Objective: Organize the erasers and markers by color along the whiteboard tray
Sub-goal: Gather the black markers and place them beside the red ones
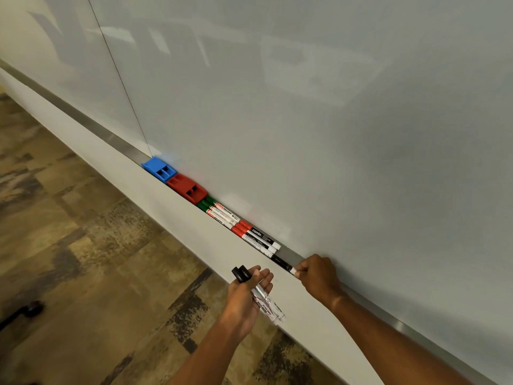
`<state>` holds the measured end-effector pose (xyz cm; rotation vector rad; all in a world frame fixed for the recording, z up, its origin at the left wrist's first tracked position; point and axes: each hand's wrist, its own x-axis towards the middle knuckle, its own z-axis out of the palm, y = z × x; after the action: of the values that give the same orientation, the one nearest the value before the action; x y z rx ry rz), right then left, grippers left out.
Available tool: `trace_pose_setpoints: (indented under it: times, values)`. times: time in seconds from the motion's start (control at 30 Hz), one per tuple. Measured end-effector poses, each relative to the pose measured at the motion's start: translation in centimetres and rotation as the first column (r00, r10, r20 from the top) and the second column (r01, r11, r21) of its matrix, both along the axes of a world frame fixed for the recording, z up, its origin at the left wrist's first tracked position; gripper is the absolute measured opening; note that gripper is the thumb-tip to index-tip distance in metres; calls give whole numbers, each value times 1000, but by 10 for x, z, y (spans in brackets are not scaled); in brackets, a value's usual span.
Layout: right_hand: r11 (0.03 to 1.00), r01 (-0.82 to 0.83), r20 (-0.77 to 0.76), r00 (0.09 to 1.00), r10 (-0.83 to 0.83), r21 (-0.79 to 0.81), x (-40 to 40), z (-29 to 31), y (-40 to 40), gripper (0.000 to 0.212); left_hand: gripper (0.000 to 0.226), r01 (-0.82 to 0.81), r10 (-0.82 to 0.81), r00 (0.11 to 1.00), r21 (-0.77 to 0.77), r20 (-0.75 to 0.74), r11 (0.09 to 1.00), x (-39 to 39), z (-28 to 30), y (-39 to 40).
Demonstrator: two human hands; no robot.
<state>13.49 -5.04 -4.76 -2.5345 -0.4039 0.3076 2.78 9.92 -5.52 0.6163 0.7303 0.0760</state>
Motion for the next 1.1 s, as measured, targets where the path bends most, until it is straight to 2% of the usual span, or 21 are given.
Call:
trace_pose_setpoints:
  times: [0.07, 0.17, 0.27, 0.4, 0.47, 0.57, 0.67, 0.73, 0.83, 0.97, 1.03, 1.1]
  values:
    - [1000, -2, 2, 1000, 2, -3, -2, 0, 0, 12, 23, 9, -9, 1000, -2, 1, 1000, 0, 0, -2]
    - [1000, -18, 84, 996, 17, 14, -9, 3, -3, 27, 24, 20, -20, 1000, -8, 4, 1000, 1, 1, -7]
    - [977, -98, 123, 990, 75, 191, -21, 9, 0, 6, 24, 38, -38, 999, -13, 13, 999, 4, 3, -10]
    - [910, -203, -166, 947, 277, 361, -41, 14, 8, 11, 26, 18, -17, 1000, -47, 25, 999, 8, 6, -13]
    - [913, -150, -252, 933, 258, 379, -44, 13, 8, 17, 26, 13, -12, 1000, -46, 26, 999, 11, 7, -16]
    - [904, -41, -356, 911, 208, 425, -40, 10, 4, 14, 26, 32, -30, 999, -37, 36, 999, 12, 6, -17]
    - [890, -27, -397, 889, 230, 456, -39, 11, 1, 12, 25, 38, -36, 998, -36, 43, 999, 13, 5, -19]
    - [906, -65, -350, 909, 227, 418, -36, 11, 0, 11, 24, 40, -39, 998, -35, 45, 999, 14, 6, -21]
    - [945, -109, -181, 969, 171, 310, -25, 13, -1, 12, 22, 37, -35, 998, -32, 47, 999, 14, 6, -19]
    - [997, -67, 109, 992, 63, 34, -7, 21, -7, 4, 22, -5, 5, 1000, -4, 2, 1000, 14, 0, -15]
    - [991, -66, 173, 981, 85, -112, -5, 23, -7, 2, 22, -22, 22, 1000, -6, -12, 1000, 13, -2, -14]
    - [975, -67, 173, 979, 104, -211, -5, 23, -5, 5, 22, -34, 34, 999, -2, -21, 999, 13, -3, -12]
